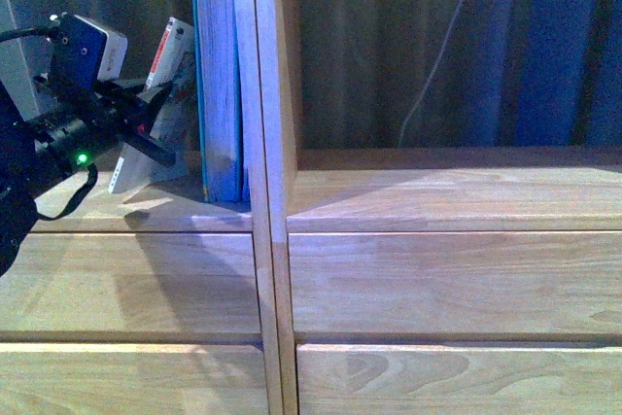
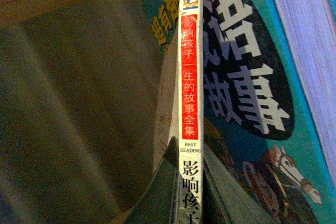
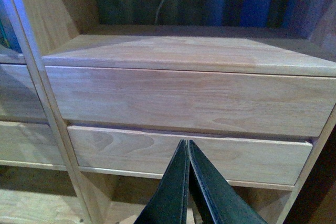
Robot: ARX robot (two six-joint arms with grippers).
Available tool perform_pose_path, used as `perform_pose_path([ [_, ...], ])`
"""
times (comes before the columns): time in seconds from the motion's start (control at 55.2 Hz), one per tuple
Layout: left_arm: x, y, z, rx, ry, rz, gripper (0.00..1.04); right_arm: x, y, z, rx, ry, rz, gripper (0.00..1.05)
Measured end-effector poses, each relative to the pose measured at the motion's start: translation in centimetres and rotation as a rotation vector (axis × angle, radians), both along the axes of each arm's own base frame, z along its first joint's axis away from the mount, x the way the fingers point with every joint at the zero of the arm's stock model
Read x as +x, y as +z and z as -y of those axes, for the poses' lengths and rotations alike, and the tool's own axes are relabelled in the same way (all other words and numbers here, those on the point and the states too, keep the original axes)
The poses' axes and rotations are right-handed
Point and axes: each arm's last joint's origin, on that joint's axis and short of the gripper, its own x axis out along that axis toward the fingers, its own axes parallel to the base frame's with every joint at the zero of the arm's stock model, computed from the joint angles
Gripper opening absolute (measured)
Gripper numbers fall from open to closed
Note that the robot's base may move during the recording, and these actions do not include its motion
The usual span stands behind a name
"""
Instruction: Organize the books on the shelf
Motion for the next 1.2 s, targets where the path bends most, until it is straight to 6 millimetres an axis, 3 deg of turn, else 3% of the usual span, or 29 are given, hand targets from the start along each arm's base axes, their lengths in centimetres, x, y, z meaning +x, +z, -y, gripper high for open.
perform_pose_path([
  [0.072, 0.2, 0.2, 0.0, -0.002, 0.004, -0.001, 0.07, 0.0, 0.0, 0.0, 0.000, 0.000, 0.000, 0.03],
  [0.163, 0.3, 0.2, 0.0, -0.009, 0.018, -0.009, 0.11, 0.0, 0.0, 0.0, -0.002, 0.000, 0.000, 0.15],
  [0.507, 0.1, 0.6, 0.0, -0.046, 0.036, -0.005, 0.66, 0.0, 0.0, 0.0, -0.002, 0.000, 0.000, 0.68],
  [0.58, -0.2, 1.1, 0.0, -0.060, 0.033, -0.002, 0.82, 0.0, 0.0, 0.0, -0.002, 0.000, 0.000, 0.83],
  [0.706, -0.9, 1.7, 0.0, -0.073, 0.038, -0.004, 0.99, 0.0, 0.0, 0.0, -0.002, 0.000, 0.000, 0.99],
  [1.195, -4.1, 2.3, 0.4, -0.203, 0.080, -0.114, 0.97, 0.0, 0.0, 0.0, -0.002, 0.000, 0.000, 0.98],
])
